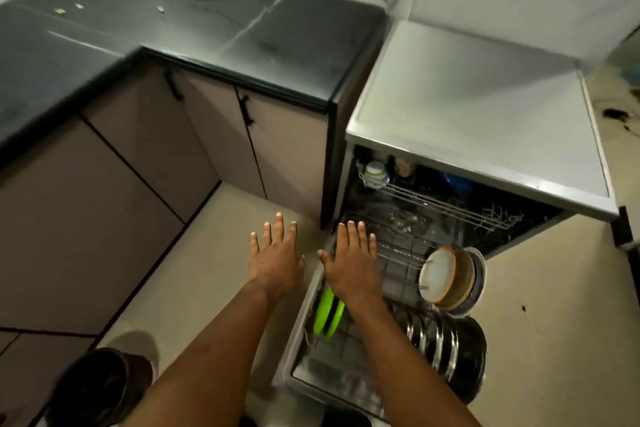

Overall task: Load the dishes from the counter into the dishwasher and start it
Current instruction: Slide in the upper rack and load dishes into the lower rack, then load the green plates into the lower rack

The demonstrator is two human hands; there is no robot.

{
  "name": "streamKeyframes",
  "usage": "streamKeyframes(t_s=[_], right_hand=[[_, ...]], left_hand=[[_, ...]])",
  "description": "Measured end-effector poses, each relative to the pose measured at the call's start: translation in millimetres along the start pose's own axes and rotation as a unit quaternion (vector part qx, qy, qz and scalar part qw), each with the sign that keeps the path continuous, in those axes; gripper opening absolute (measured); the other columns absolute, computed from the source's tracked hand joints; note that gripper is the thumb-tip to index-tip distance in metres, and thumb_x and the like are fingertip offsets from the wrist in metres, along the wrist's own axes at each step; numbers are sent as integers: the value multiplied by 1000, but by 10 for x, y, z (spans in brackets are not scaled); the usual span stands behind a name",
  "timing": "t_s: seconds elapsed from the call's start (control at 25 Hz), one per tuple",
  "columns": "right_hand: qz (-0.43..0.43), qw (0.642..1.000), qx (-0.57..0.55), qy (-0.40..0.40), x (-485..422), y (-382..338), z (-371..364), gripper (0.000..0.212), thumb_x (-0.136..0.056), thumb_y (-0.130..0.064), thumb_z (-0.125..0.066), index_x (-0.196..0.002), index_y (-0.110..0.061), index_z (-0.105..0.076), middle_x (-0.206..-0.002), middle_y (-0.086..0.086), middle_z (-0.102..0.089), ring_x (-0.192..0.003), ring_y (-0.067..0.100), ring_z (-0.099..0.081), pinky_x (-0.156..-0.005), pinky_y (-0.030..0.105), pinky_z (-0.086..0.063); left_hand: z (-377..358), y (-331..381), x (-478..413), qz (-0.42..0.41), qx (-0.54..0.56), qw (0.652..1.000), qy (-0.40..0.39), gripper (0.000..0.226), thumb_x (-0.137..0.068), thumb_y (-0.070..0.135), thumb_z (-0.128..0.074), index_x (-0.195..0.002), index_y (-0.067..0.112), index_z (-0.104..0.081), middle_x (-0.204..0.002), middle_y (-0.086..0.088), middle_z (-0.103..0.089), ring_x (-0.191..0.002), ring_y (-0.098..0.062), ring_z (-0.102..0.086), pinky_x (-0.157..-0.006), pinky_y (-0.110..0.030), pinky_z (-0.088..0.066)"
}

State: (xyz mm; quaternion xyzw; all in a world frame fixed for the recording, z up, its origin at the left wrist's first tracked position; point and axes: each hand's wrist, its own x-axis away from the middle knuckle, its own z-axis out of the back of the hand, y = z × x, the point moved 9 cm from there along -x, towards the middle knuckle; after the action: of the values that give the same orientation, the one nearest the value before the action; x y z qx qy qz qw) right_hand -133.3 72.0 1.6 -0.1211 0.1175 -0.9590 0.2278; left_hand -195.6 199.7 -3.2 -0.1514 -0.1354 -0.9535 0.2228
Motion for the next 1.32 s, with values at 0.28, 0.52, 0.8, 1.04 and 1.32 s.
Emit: streamKeyframes(t_s=[0.28,0.52,0.8,1.04,1.32], right_hand=[[47,997,1,66,-217,-1657,180,75,-98,-52,-38,-155,-10,-13,-162,12,-10,-150,27,1,-119,43,4],[89,991,30,100,-500,-2648,366,74,-99,-51,-38,-154,-11,-10,-162,12,-8,-150,26,2,-119,42,4],[98,986,49,125,-1236,-3088,556,74,-98,-50,-40,-154,-11,-11,-162,11,-9,-150,26,1,-120,42,1],[114,984,39,133,-2233,-3401,679,73,-97,-48,-43,-154,-12,-13,-161,11,-12,-150,26,-2,-121,43,-2],[152,979,47,124,-3432,-3646,877,72,-98,-46,-43,-154,-12,-14,-161,11,-13,-150,26,-3,-120,42,-1]], left_hand=[[893,-1482,60,4,-12,997,78,72,-101,38,-42,-158,20,-3,-164,-11,13,-151,-33,7,-119,-53,3],[1569,-2376,-118,10,-19,992,125,72,-101,39,-40,-158,22,0,-163,-9,15,-151,-32,8,-120,-54,2],[2004,-2797,-673,12,-22,991,133,74,-100,41,-42,-158,24,1,-164,-8,16,-151,-32,10,-120,-54,4],[2469,-3082,-1481,35,-46,991,121,74,-101,39,-42,-158,23,2,-163,-9,18,-150,-33,11,-120,-54,5],[3011,-3134,-2502,60,-45,988,132,75,-100,41,-40,-157,24,5,-162,-9,20,-150,-32,14,-119,-54,6]])
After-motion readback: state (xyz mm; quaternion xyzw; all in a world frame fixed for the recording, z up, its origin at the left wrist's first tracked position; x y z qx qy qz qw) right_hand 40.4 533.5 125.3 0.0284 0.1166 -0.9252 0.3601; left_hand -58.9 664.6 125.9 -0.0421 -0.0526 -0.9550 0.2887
